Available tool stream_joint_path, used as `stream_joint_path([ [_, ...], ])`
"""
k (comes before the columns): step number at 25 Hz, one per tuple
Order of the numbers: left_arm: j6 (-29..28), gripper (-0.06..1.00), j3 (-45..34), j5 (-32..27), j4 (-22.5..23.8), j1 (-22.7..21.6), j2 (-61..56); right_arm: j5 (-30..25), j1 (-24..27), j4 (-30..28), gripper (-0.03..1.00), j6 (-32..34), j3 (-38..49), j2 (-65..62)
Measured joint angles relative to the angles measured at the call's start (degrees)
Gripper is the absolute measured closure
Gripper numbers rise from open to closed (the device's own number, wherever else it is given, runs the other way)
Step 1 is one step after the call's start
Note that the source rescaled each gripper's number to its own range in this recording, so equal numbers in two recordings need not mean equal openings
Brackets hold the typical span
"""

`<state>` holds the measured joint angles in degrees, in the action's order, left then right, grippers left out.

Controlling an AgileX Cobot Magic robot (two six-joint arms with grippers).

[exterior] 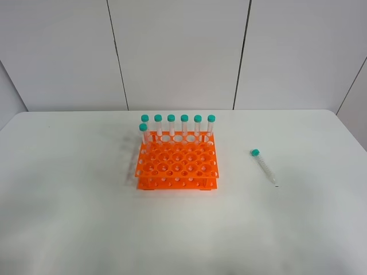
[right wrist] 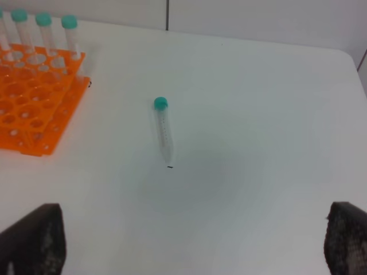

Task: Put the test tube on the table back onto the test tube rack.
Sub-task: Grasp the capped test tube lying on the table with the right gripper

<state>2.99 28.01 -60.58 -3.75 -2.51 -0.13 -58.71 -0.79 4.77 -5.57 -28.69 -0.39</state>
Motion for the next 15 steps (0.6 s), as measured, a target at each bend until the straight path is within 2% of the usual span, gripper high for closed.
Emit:
stream_joint_path([
  [15,0.0,0.01,0.0,0.0,0.0,0.0,0.0,0.0,0.0,0.0,-0.03,0.0,-1.8,2.7],
])
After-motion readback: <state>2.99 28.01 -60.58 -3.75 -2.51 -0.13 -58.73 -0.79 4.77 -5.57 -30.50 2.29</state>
